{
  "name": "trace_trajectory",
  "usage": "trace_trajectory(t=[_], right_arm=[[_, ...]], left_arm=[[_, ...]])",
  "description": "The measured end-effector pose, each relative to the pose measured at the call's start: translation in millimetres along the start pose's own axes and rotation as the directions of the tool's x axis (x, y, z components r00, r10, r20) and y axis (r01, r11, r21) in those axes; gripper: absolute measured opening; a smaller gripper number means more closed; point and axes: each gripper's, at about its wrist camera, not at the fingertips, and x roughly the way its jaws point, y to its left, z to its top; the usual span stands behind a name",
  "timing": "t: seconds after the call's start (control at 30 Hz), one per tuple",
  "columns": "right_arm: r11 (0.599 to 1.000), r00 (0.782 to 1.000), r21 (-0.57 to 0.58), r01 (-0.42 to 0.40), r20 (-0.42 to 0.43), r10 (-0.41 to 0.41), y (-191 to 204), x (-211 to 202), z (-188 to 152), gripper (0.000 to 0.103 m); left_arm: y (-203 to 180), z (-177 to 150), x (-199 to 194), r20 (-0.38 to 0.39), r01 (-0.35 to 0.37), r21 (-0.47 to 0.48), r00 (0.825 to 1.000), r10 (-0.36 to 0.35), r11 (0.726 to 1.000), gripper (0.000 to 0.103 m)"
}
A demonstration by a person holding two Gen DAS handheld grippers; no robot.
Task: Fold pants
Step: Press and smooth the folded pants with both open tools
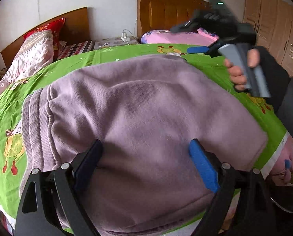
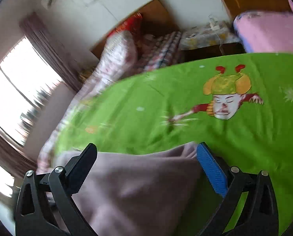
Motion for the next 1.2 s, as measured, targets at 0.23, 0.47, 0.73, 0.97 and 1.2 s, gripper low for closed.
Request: trace_trajectory(t=[0.23,0.47,0.73,0.97,1.2], right_arm=[[0.963,0.956,-0.034,-0.268,-0.136,0.261,43.1,-4.9,-30.8,0.099],[0.993,0.967,0.053,-0.106,-0.225,0.115,19.4,64.4,-14.7,0.097],[0.99,0.983,0.036,-0.138,-0.114,0.142,54.9,19.8,-10.2,0.099],[0.99,0.92,-0.066,-0.121,-0.382,0.087,107.6,86.9,-38.9,0.099],[0.992,0.954,0.019,-0.129,-0.272,0.129,105.3,83.0,-33.1,0.099]], left_arm=[[-2.1,-2.7,-0.5,0.024,-0.021,0.011,0.999,0.021,1.0,0.092],[-1.1,-9.4,-2.0,0.016,-0.021,0.008,1.0,0.021,1.0,0.092],[-5.0,-10.8,-1.4,0.02,-0.029,0.007,0.999,0.029,1.0,0.093],[-7.3,-10.5,-1.1,0.017,-0.036,0.002,0.999,0.036,0.999,0.093],[-9.0,-10.6,-2.2,0.015,-0.042,0.004,0.999,0.042,0.999,0.093]])
